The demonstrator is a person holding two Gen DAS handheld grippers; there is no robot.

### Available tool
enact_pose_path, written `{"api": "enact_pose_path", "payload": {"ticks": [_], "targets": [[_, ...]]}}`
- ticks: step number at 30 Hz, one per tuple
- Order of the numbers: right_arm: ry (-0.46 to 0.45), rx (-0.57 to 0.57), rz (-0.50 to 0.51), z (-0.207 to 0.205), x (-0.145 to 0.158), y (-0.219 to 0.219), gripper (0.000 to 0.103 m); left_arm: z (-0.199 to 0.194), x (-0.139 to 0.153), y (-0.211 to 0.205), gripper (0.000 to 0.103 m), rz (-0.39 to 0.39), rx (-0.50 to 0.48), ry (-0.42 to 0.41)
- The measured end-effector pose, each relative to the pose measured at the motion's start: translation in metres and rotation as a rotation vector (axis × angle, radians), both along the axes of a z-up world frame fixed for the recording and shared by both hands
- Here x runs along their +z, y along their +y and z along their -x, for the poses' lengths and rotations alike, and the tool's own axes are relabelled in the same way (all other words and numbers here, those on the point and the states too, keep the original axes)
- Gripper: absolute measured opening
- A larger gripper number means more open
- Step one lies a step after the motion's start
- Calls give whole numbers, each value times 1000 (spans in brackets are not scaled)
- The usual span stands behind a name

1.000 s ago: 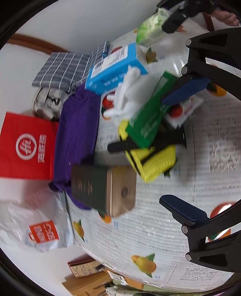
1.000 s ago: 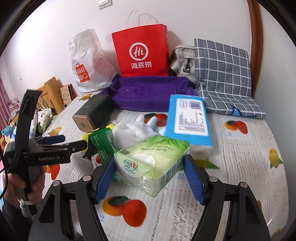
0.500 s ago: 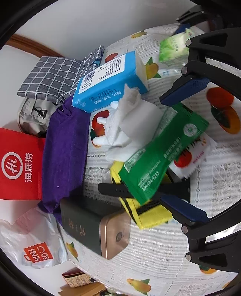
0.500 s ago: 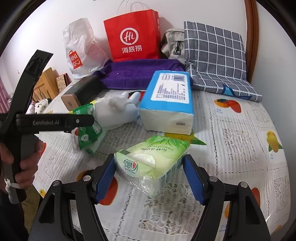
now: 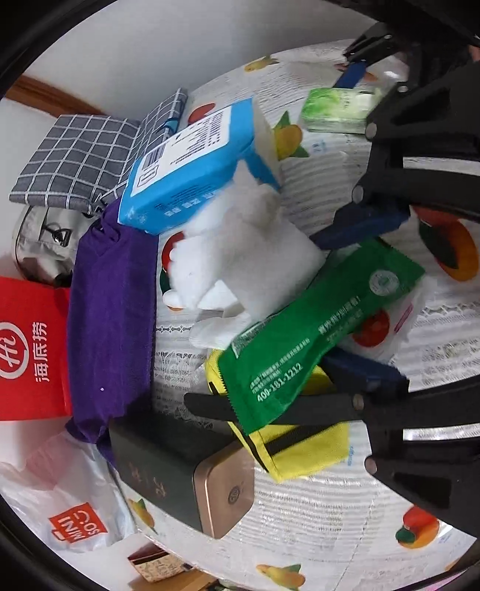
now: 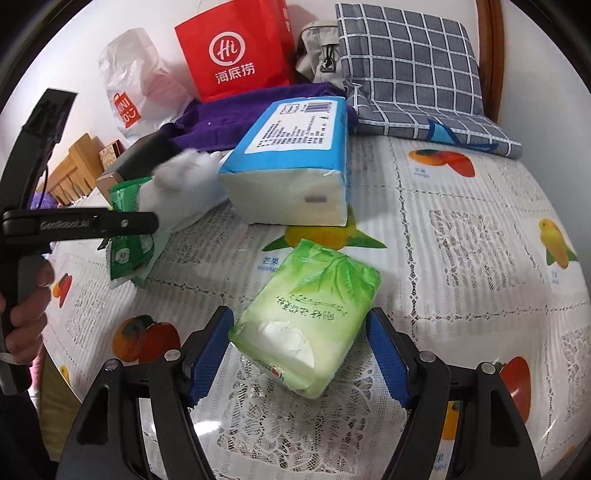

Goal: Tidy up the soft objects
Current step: 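Lift the tissue pack with the right gripper while the left gripper reaches the green wet-wipe packet, then grasp the green wet-wipe packet with the left gripper while the right holds the tissue pack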

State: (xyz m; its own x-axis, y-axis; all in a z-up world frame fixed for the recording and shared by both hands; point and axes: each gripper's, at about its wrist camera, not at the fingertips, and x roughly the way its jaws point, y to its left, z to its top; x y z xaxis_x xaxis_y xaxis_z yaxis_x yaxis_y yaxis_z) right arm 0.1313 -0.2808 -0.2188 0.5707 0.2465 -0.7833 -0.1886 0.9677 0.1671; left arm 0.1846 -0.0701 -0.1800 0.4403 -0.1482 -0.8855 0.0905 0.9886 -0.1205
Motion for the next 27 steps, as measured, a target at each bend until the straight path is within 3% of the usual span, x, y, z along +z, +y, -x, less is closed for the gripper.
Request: {"api": "enact_pose_path", "payload": {"ticks": [3,11,15,19,23,24,25,27], "targets": [[-4,2,1,1,0,1,73,5,8,5,37,-10,-11,9],[9,-5,12,3,-2,2,77,8,9,26,37,-2,15,23],[7,-8,7,4,1,2,79,8,4,20,62,35,-8,21],[9,-11,16,4,2,4,79,0,-9,13,65,6,22,32],[13,-23,24,4,3,5,80,-2,-18,1,65,-72,2,22],[12,-27,25,3,3,5,81,-1,-17,2,61,-69,-1,18],[10,-33,26,2,4,5,84,1,-14,3,43,-58,-13,20],[1,-43,26,0,4,5,85,3,-9,6,35,-50,-29,26]]}}
